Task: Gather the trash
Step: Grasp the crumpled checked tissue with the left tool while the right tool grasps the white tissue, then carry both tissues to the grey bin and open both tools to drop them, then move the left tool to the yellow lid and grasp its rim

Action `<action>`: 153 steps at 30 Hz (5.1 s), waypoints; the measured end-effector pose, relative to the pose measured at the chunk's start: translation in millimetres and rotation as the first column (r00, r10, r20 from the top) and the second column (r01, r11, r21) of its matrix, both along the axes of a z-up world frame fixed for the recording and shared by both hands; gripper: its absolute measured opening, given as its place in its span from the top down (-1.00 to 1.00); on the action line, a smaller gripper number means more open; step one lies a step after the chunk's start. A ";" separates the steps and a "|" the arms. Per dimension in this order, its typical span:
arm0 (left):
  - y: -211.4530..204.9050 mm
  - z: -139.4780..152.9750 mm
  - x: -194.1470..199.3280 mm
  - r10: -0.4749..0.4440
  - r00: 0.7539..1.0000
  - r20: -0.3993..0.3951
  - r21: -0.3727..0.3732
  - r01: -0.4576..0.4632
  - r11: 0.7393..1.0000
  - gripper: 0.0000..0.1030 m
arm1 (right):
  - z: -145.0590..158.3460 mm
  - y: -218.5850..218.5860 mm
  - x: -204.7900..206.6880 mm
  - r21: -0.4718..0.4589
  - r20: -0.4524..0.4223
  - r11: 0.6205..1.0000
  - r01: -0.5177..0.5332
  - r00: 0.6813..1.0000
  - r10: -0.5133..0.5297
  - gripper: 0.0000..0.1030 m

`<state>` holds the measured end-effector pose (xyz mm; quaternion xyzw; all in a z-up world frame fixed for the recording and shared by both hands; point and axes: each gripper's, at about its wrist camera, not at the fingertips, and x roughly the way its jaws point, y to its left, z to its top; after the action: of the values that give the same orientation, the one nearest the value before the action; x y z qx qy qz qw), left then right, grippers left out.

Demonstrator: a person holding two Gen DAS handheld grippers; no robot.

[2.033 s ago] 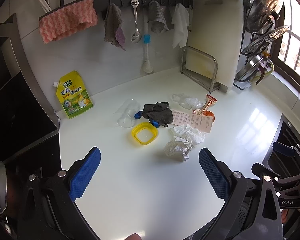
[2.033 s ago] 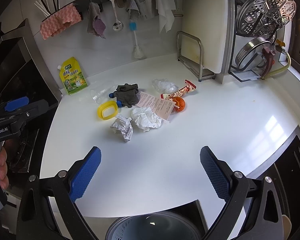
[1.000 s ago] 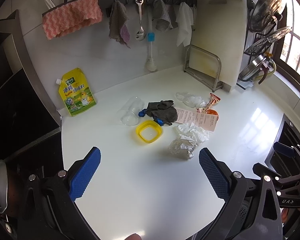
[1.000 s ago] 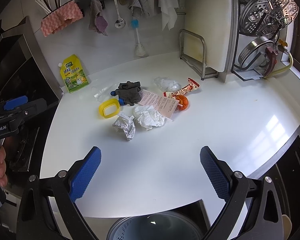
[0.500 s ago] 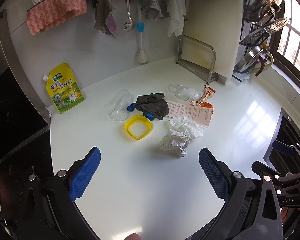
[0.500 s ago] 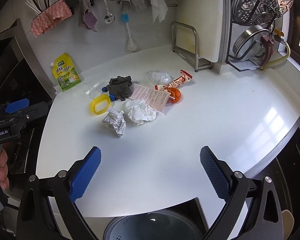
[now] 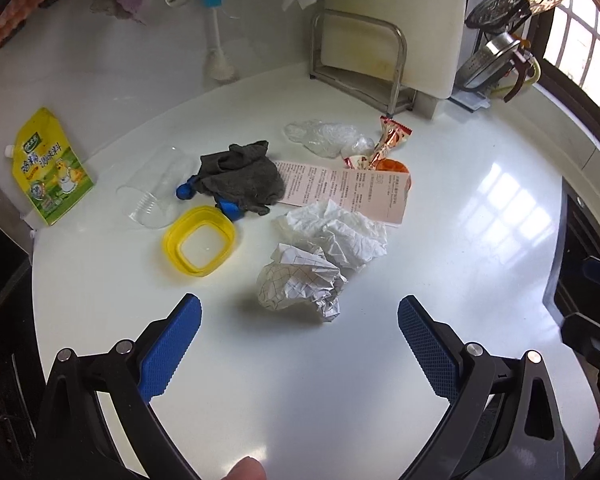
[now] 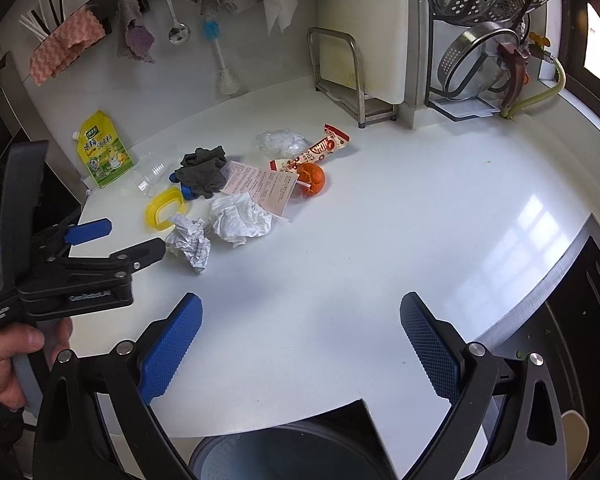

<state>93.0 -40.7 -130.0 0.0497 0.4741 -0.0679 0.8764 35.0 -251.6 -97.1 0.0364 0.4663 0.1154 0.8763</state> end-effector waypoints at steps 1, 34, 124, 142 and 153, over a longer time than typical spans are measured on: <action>-0.5 -7.3 6.4 0.001 1.000 -0.011 0.000 -0.001 1.000 -0.87 | -1.8 -1.0 1.4 -0.002 -0.004 1.000 0.003 1.000 -0.003 -0.84; 93.3 2.7 -14.9 0.077 0.997 -0.011 -0.119 -0.078 0.990 0.61 | -99.7 140.8 136.3 -0.084 -0.152 0.959 -0.270 0.955 0.255 0.79; -31.5 1.2 -150.3 -0.272 0.952 -0.140 -0.191 0.244 0.951 -0.50 | -77.4 -20.8 -178.4 0.148 -0.241 0.985 -0.085 0.963 0.119 -0.18; 77.5 20.1 -31.3 0.059 0.998 0.032 -0.078 -0.057 0.995 -0.77 | -6.0 36.3 -31.2 0.174 -0.023 0.972 -0.155 0.987 0.161 -0.33; 91.2 -40.5 51.7 0.161 0.986 -0.049 -0.037 -0.163 0.986 -0.77 | -14.5 60.0 20.2 0.137 -0.030 0.975 -0.174 0.983 0.179 -0.35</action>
<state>144.7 50.6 -170.4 -0.0086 0.4953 -0.0073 0.8687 55.2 -191.6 -111.6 0.0559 0.4771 0.2229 0.8483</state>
